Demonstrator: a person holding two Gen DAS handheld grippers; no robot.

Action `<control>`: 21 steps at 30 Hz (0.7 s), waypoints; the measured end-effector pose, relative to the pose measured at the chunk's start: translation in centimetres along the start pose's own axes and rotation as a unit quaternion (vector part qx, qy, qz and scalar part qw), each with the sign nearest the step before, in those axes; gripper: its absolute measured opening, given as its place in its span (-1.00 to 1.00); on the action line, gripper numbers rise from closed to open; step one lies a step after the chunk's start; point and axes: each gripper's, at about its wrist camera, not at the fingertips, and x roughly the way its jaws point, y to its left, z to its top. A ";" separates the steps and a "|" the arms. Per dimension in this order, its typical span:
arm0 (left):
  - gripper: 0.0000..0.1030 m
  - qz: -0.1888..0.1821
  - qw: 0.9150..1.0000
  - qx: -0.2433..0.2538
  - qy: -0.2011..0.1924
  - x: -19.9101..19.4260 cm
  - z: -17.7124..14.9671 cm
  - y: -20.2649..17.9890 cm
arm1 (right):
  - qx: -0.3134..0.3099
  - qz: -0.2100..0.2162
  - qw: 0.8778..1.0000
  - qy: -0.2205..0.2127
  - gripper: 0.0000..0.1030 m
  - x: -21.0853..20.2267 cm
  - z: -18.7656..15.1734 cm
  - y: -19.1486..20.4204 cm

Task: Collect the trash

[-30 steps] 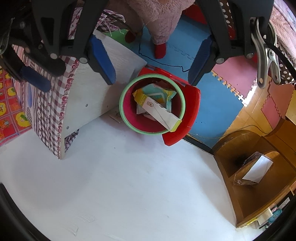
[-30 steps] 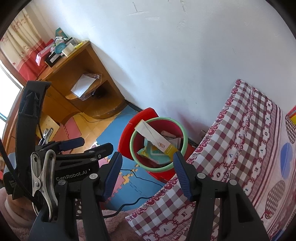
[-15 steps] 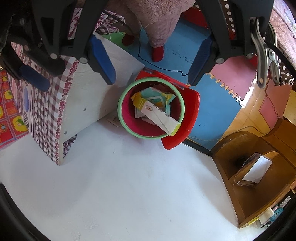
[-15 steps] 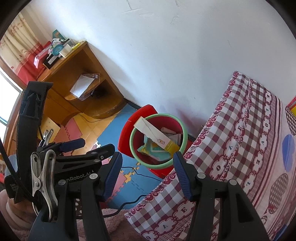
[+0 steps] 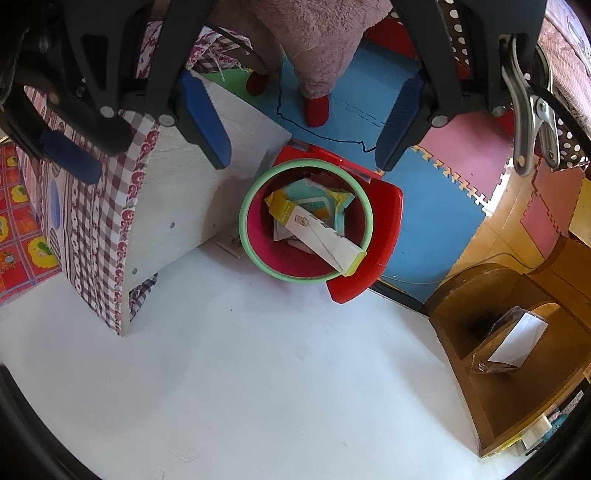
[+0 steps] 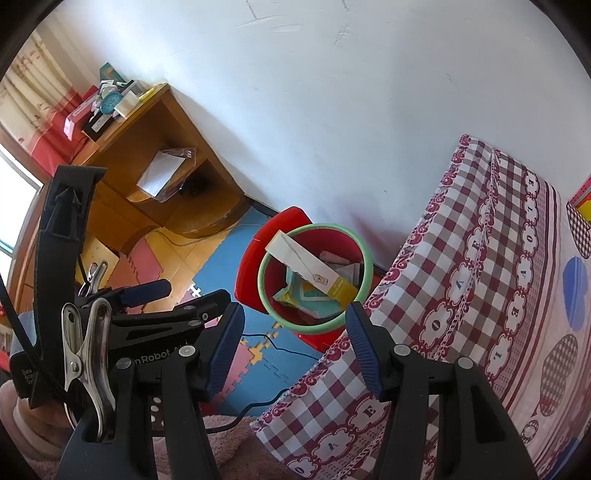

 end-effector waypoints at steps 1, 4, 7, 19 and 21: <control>0.63 -0.001 1.000 0.000 0.000 0.0 0.0 0.0 | 0.000 0.000 1.000 0.000 0.14 0.0 0.0 0.1; 0.63 -0.001 1.000 0.000 0.000 0.1 -0.1 0.0 | 0.001 -0.002 1.000 -0.002 0.14 -0.1 -0.1 0.1; 0.63 -0.001 1.000 0.000 0.002 0.1 -0.1 0.0 | 0.001 -0.002 1.000 -0.002 0.14 -0.1 -0.2 0.1; 0.63 -0.002 1.000 0.001 0.003 0.1 -0.1 -0.1 | 0.006 -0.004 1.000 -0.003 0.14 -0.2 -0.2 0.1; 0.63 -0.002 1.000 0.002 0.003 0.1 -0.1 -0.1 | 0.006 -0.003 1.000 -0.003 0.14 -0.2 -0.2 0.1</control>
